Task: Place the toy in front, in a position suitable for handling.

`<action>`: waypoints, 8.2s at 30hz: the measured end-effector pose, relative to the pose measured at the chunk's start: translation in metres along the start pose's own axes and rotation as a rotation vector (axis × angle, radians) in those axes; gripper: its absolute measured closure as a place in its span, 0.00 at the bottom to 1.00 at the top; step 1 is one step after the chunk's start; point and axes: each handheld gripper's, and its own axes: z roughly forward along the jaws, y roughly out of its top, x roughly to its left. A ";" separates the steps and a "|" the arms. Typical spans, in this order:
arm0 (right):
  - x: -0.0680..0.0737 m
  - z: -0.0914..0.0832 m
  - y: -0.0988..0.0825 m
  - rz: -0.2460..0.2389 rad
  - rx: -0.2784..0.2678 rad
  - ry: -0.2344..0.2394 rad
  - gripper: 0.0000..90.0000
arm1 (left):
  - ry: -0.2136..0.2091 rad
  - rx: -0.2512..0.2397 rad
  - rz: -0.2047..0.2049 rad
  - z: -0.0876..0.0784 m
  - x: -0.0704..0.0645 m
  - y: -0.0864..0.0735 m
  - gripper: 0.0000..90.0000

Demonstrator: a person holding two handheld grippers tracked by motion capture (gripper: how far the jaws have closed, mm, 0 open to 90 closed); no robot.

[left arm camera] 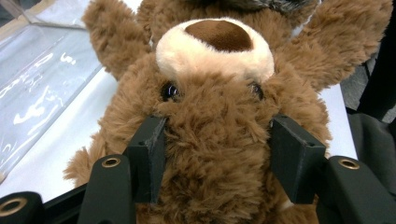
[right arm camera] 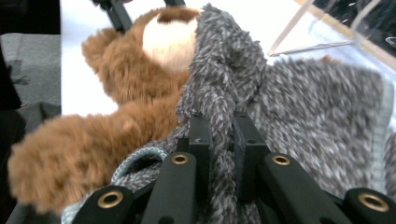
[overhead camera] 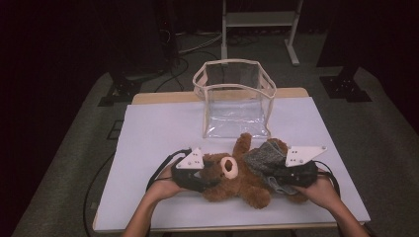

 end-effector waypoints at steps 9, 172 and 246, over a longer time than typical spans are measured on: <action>0.015 0.029 0.022 -0.074 0.057 0.037 0.88 | 0.024 0.010 0.012 0.005 0.003 0.003 0.46; 0.012 -0.004 -0.002 0.017 0.019 0.064 0.89 | -0.113 0.002 0.028 -0.002 -0.011 0.025 0.39; -0.037 -0.045 -0.016 0.114 0.102 -0.004 0.88 | -0.082 0.048 0.082 0.001 -0.013 0.028 0.47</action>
